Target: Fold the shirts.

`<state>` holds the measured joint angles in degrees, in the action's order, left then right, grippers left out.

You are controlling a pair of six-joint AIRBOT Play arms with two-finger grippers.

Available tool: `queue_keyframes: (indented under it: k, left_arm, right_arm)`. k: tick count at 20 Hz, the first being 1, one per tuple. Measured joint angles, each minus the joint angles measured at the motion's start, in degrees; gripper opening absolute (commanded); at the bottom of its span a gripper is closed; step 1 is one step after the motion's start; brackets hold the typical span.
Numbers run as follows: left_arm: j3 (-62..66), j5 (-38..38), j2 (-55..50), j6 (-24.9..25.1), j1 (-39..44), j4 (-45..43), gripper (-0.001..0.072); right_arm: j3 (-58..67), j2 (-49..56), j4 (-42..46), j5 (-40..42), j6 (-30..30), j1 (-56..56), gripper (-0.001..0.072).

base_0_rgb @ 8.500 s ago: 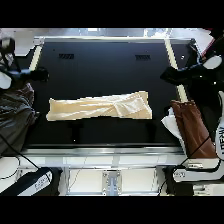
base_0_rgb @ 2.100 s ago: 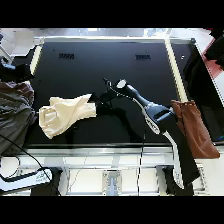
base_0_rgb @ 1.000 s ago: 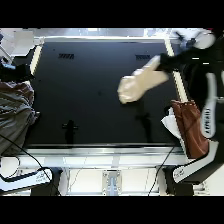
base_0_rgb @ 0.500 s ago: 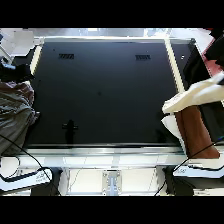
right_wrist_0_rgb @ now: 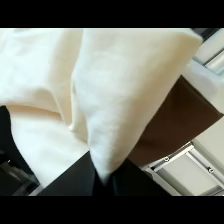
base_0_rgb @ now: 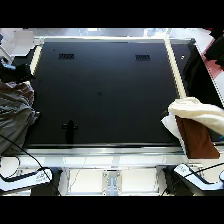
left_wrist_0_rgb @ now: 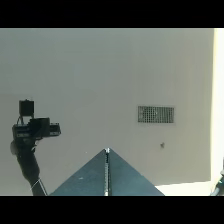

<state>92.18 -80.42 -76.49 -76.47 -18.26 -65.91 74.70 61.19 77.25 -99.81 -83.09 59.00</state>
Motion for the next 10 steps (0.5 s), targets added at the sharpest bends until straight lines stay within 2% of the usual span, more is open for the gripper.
queue_keyframes:
  k: [1, 2, 4, 7, 10]
  left_arm:
    - [0.0, 0.0, 0.0, 0.0, 0.0, 0.0, 0.0009]
    - [0.0, -0.02, 0.0, 0.0, 0.0, 0.0, 0.0008]
    - [0.0, -0.02, 0.0, 0.0, 0.0, 0.0, 0.0009]
    - [0.0, -0.07, 0.0, 0.0, 0.0, 0.0, 0.0009]
    - [0.0, -0.11, 0.0, 0.0, 0.0, 0.0, 0.0009]
  right_arm:
    - [-3.93, -1.31, 0.22, 0.55, 0.7, 0.63, 0.0038]
    - [-7.67, -2.49, 0.46, 1.14, 1.46, 1.11, 0.0104]
    - [-12.9, -4.35, 1.01, 1.11, 2.51, 1.73, 0.0337]
    - [-14.32, -6.45, 1.38, -0.96, 2.32, 2.14, 0.0345]
    - [-7.26, -7.8, 0.52, -2.95, -0.72, 2.29, 0.0344]
